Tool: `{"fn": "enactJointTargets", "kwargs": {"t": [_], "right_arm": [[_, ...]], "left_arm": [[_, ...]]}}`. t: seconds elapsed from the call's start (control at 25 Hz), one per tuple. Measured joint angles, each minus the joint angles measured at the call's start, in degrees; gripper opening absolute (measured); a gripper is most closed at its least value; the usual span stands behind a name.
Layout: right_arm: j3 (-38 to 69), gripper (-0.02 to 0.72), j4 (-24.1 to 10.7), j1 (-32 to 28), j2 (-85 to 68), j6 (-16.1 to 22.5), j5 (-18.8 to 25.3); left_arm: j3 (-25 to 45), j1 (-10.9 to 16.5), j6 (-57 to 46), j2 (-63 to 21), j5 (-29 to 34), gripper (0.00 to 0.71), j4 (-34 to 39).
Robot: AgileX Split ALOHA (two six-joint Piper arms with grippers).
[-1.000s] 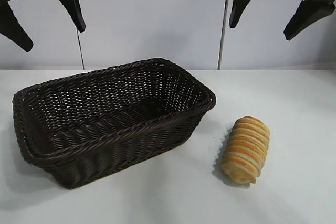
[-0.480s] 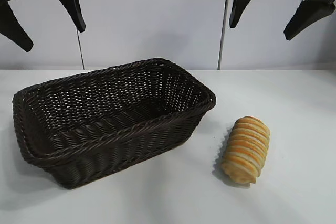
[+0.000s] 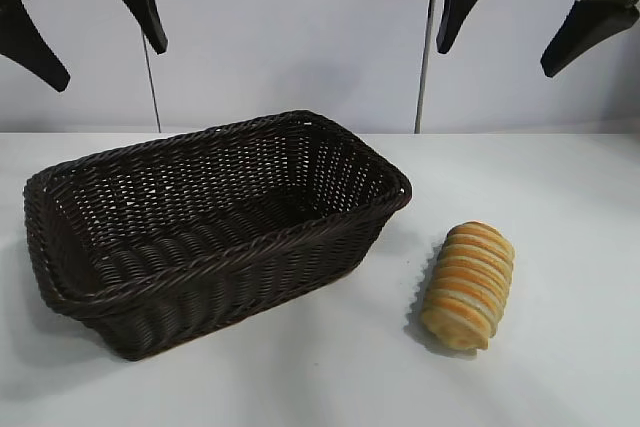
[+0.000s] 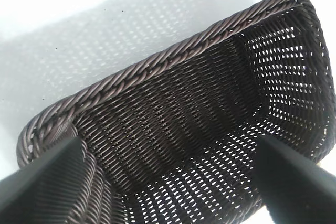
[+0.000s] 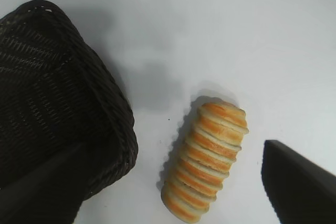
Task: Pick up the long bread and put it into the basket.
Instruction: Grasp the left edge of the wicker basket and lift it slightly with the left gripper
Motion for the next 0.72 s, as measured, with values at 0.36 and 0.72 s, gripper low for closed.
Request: {"fn": "enactJointTargets", "kwargs": {"t": [0.36,0.72], "right_arm": [[0.0,0.644,0.0,0.0,0.0,-0.9,1.3],[0.0,0.644,0.0,0.0,0.0,-1.1,1.3]], "left_arm": [[24.2,-0.2,-1.1,-5.5,-16.5,0.634,-9.1],[29.9,-0.2,-0.6,-0.6,-29.2,0.610,-11.5]]}}
